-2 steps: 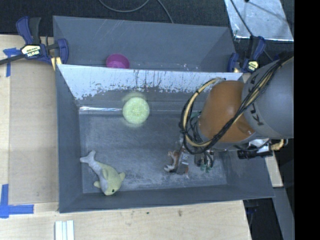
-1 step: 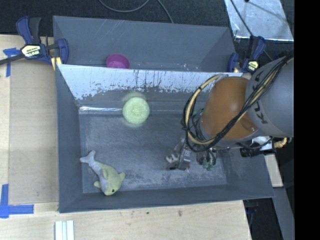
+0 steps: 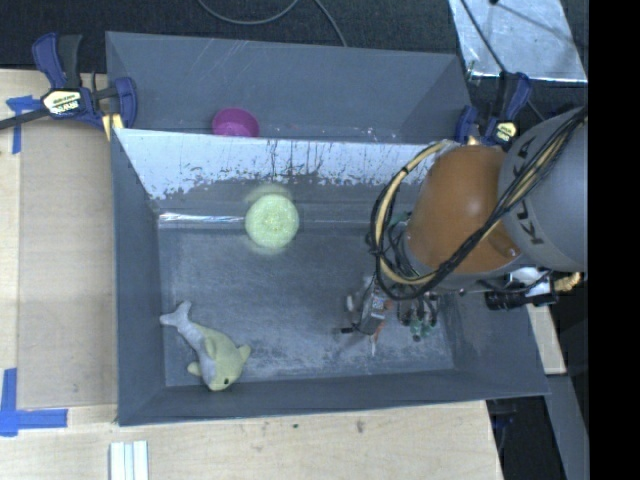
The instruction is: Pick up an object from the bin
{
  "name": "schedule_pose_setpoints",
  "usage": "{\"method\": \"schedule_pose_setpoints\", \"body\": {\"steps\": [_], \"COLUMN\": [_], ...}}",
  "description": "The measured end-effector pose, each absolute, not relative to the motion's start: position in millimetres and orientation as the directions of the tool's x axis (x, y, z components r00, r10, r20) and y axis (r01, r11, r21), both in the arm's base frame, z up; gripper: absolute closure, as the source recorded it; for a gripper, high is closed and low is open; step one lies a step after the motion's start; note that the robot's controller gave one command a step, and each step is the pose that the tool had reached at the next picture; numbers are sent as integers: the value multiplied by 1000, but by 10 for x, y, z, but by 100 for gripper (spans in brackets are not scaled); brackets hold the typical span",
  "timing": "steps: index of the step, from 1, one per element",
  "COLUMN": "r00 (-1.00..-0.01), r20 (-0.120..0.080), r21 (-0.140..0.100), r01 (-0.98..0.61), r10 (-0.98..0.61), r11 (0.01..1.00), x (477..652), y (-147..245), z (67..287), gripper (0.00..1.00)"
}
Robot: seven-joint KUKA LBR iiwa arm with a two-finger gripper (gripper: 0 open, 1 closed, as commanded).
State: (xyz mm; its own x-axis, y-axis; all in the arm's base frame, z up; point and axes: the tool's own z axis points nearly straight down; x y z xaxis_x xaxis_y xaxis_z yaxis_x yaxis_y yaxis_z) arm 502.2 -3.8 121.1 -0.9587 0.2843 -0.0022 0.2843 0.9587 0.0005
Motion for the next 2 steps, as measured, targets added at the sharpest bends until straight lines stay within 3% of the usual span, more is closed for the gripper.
{"method": "schedule_pose_setpoints", "body": {"steps": [2], "r00": [-959], "r20": [-2], "r21": [0], "r01": [284], "r10": [284], "r11": [959], "x": [5022], "y": [-41], "z": [1484], "gripper": [100]}}
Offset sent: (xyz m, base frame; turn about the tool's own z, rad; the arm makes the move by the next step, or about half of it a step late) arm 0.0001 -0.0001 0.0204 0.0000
